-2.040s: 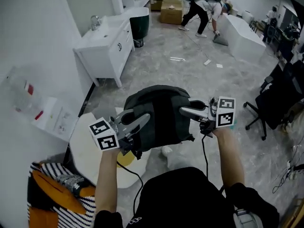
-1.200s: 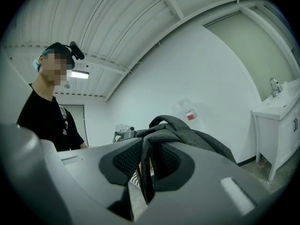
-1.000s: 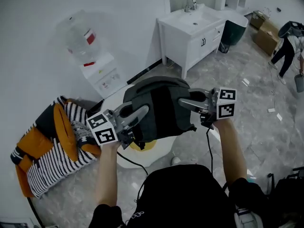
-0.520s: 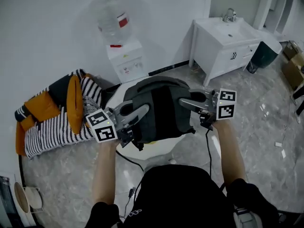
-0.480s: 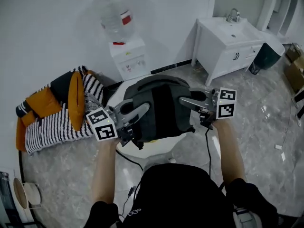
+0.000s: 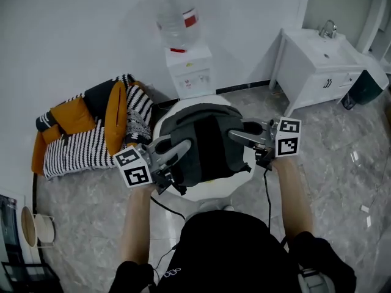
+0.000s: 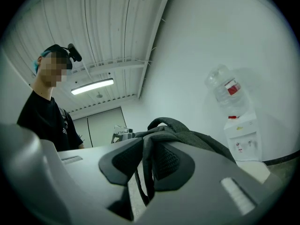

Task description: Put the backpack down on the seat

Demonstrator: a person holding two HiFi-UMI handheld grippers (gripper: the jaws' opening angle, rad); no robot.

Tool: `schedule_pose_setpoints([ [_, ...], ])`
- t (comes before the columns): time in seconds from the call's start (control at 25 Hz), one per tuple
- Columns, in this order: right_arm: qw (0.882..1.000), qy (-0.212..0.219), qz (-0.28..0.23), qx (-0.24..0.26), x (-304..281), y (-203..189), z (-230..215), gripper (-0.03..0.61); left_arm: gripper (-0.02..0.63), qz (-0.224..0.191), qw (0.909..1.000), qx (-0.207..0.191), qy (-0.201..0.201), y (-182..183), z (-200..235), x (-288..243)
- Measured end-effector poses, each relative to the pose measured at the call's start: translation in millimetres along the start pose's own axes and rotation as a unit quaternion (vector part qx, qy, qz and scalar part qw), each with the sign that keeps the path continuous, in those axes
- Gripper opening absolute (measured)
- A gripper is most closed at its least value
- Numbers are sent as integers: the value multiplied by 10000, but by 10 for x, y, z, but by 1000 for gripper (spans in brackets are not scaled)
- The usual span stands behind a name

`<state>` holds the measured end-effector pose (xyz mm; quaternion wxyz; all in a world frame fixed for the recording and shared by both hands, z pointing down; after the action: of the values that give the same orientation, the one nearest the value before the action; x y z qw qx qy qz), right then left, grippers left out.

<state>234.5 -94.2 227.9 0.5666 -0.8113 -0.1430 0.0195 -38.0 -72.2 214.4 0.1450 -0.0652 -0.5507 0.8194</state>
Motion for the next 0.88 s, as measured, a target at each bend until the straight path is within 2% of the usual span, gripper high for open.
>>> schedule_pose_setpoints([
  [0.24,9999,38,-25,-162,-278,-24,-162,81,55,-23,9995,275,151,-9,218,196],
  [0.48,9986,-161,7,-496,-361,-194,-334,82,55,34,9980,601,184,-124,457,232],
  [0.88,9909,-488,205,-1240,-401,-730,-558,81,55,339,9921,1173,276,-667,809,343],
])
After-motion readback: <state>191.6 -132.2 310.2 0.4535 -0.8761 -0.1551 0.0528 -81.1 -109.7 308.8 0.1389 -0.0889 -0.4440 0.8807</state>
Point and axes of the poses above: the fingertips, and each gripper's own axes: x backward along the fingers, z to its left, y out of its top, the point moved 9 cm from there along x, backward along the fingers, and after that the axes turned 3 degrees about -z, right-handed, at the moved point
